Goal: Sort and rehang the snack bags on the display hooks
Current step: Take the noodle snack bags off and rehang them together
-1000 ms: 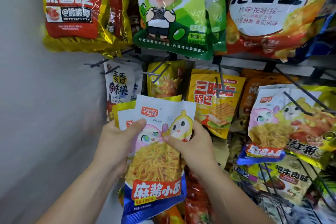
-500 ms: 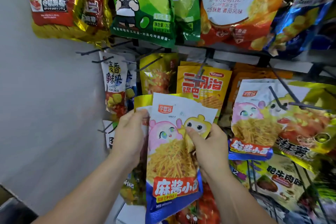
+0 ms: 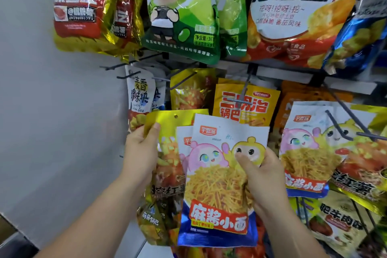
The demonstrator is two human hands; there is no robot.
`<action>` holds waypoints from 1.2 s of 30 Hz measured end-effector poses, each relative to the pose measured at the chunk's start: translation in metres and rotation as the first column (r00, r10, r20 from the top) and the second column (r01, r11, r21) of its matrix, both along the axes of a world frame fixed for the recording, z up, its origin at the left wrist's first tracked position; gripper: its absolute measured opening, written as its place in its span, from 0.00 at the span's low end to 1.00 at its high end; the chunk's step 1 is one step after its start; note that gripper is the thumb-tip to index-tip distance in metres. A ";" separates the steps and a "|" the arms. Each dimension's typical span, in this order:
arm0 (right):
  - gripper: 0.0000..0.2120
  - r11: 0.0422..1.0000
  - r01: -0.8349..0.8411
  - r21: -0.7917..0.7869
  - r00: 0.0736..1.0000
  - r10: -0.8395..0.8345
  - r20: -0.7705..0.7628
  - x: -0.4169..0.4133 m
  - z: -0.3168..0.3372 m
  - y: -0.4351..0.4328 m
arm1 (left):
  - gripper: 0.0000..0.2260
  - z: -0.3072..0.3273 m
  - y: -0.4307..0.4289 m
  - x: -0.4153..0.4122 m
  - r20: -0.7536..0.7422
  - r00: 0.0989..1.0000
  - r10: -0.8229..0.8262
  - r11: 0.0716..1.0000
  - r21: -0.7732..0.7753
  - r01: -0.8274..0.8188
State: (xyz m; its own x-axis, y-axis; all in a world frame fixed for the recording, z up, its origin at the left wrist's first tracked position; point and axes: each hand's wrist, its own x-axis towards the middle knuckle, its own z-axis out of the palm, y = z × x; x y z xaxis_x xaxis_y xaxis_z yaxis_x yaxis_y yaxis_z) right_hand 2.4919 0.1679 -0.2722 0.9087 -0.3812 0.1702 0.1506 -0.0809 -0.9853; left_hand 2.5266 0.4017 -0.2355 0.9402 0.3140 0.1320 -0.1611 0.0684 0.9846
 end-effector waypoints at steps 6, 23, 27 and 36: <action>0.07 0.986 0.132 -0.105 0.991 -0.131 0.022 0.010 0.003 -0.001 | 0.12 0.023 0.028 0.037 -0.052 0.999 -0.012 0.999 -0.034 0.010; 0.08 0.963 0.261 -0.070 0.965 -0.261 0.018 0.016 0.002 0.018 | 0.17 0.021 0.054 0.071 0.175 0.977 -0.120 0.993 0.039 0.115; 0.08 0.968 0.243 -0.060 0.970 -0.242 0.020 0.017 0.004 0.019 | 0.16 0.023 0.055 0.068 0.192 0.975 -0.115 0.993 0.023 0.113; 0.10 0.979 0.206 -0.015 0.978 -0.205 0.027 0.011 0.007 0.017 | 0.15 0.032 0.047 0.053 0.221 0.972 -0.075 0.997 0.008 0.075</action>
